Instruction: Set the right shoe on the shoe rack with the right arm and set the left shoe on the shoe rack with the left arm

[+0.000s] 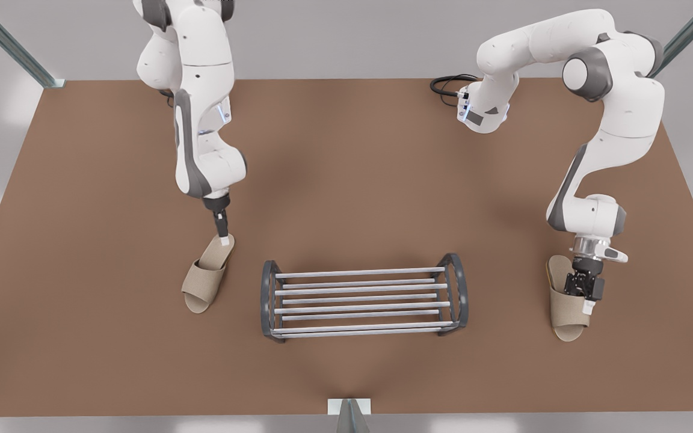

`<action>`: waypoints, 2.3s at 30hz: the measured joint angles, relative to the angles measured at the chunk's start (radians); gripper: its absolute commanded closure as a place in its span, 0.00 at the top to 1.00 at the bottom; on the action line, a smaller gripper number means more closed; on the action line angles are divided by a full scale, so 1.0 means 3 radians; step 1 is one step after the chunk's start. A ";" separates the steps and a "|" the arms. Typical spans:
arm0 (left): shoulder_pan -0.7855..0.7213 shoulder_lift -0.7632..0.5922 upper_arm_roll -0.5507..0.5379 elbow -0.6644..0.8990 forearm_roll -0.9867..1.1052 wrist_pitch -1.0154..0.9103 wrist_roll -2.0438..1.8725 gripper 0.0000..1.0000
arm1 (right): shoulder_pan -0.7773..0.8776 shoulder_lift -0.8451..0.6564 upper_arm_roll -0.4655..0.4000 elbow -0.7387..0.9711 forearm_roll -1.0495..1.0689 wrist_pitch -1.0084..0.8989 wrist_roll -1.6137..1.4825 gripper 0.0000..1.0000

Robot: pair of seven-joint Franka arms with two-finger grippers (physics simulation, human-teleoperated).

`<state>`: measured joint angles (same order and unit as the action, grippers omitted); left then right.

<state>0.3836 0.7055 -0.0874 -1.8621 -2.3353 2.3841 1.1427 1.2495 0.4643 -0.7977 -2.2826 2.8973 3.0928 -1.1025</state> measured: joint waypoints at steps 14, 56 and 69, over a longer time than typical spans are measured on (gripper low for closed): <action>0.0000 0.0052 -0.0021 0.0003 0.0004 0.0065 -0.0038 0.65 | -0.0318 0.0025 0.0097 0.0075 0.0000 -0.0543 -0.0695 0.92; -0.2522 -0.1031 -0.0994 0.0652 0.2782 0.3016 -0.3687 0.21 | -0.1020 0.0571 0.0240 0.0623 0.0000 -0.1124 -0.1204 0.43; -0.2504 -0.0672 -0.0752 0.0686 0.3178 0.3276 -0.4773 1.00 | -0.1020 0.0129 0.0262 0.0654 0.0000 -0.1056 -0.1230 0.21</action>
<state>-0.3678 0.5039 -0.3130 -1.6564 -1.3817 3.3668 -0.2892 0.9435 0.5030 -0.7192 -2.0865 2.8973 2.7762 -1.4715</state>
